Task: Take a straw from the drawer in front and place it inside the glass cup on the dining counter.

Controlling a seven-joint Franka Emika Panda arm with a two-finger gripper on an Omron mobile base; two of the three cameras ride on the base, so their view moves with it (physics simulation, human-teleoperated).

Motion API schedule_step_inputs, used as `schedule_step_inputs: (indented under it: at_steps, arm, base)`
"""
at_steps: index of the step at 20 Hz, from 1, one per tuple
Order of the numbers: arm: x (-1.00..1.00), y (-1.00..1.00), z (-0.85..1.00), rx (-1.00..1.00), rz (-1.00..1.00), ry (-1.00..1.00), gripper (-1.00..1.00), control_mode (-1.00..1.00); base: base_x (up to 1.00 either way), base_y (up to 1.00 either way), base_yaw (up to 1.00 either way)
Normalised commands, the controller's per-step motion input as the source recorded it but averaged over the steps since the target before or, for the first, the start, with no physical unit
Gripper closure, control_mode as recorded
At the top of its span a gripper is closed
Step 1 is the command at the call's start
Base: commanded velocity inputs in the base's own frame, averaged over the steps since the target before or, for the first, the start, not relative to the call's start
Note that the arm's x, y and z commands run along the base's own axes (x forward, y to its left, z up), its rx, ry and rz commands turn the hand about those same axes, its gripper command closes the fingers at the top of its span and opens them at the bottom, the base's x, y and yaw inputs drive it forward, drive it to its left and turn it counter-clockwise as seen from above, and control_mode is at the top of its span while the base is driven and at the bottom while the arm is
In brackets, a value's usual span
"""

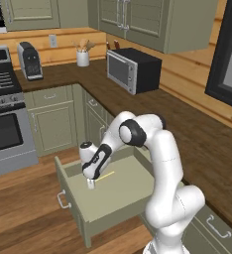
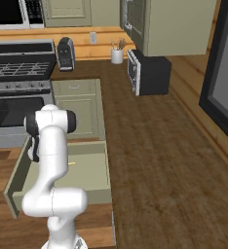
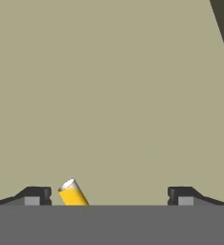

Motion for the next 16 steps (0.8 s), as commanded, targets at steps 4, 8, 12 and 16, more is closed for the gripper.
schedule_step_inputs:
  at_steps: [4,8,12,16]
  arm:
    - [0.0,-0.1,-0.36,0.0,0.05,-0.01,1.0,-1.0]
    - [0.0,-0.17,-0.35,0.0,0.04,0.0,1.0,-1.0]
    - [0.0,-0.11,-0.27,0.01,0.02,0.0,1.0,-1.0]
    - [0.0,-0.02,-0.11,0.03,0.01,0.0,1.0,-1.0]
  base:
    - [0.0,0.0,0.0]
    - [0.0,0.0,0.0]
    - [0.0,0.0,0.0]
    - [0.0,0.0,0.0]
